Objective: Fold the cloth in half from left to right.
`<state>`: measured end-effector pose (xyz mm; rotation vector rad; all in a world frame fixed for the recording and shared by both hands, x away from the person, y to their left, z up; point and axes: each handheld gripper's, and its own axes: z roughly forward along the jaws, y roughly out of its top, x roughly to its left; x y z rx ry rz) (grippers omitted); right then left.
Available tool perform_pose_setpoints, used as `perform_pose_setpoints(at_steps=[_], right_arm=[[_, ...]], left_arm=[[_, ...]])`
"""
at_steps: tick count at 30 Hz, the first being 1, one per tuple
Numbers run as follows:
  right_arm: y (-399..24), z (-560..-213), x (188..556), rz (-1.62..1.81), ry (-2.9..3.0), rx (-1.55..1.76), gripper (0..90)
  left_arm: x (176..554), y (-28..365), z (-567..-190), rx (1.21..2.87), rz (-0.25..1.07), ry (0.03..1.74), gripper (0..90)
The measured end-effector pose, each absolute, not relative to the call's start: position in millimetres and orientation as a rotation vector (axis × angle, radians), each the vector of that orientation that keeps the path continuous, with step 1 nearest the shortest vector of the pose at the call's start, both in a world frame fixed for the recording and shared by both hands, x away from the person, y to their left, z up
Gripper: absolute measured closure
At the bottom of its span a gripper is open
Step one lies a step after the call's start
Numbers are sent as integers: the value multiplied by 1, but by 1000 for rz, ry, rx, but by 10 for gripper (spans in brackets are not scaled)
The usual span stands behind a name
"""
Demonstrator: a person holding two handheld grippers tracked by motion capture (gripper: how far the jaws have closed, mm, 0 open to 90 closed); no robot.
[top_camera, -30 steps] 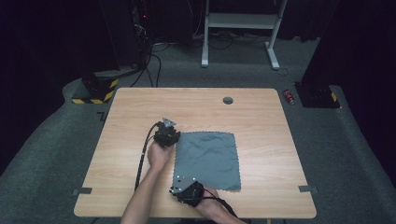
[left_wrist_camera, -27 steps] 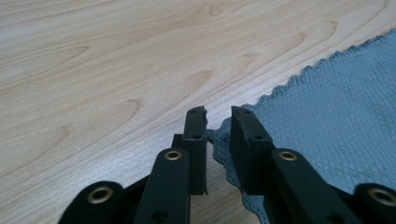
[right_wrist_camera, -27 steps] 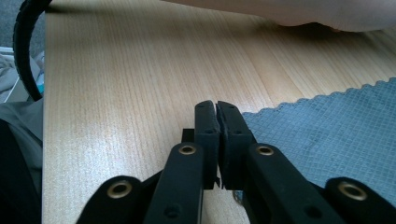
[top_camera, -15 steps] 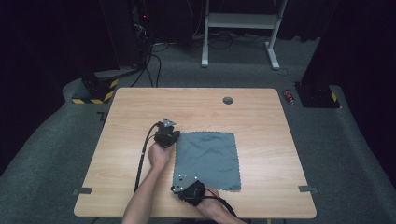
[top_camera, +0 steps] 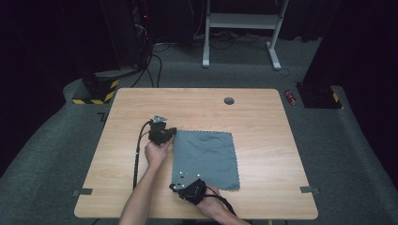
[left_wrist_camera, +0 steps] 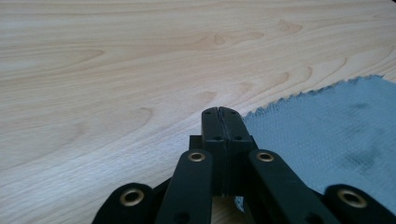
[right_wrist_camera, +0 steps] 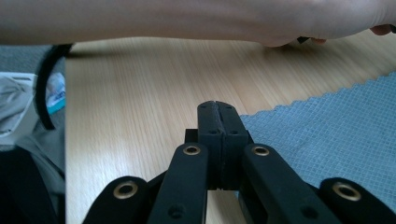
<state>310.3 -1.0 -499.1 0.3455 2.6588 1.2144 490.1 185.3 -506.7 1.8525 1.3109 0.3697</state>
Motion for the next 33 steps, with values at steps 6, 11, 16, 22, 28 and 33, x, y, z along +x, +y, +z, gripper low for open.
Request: perform_pose_setpoints(at_steps=[6, 11, 16, 22, 28, 33], right_arm=[[11, -492, 309, 1263, 2658, 326, 898], [21, -483, 305, 1310, 2640, 285, 898], [21, -474, 304, 1364, 2618, 270, 898], [12, -480, 306, 1377, 2617, 319, 898], [-8, -485, 309, 1367, 2609, 386, 898], [-23, -490, 310, 1355, 2599, 438, 898]], left_arm=[[486, 197, -479, 1909, 418, 1253, 900], [478, 217, -466, 1899, 451, 1277, 900], [471, 231, -455, 1879, 479, 1297, 900], [477, 220, -460, 1912, 464, 1292, 900], [488, 191, -470, 1965, 455, 1248, 900], [493, 177, -479, 1973, 432, 1246, 900]])
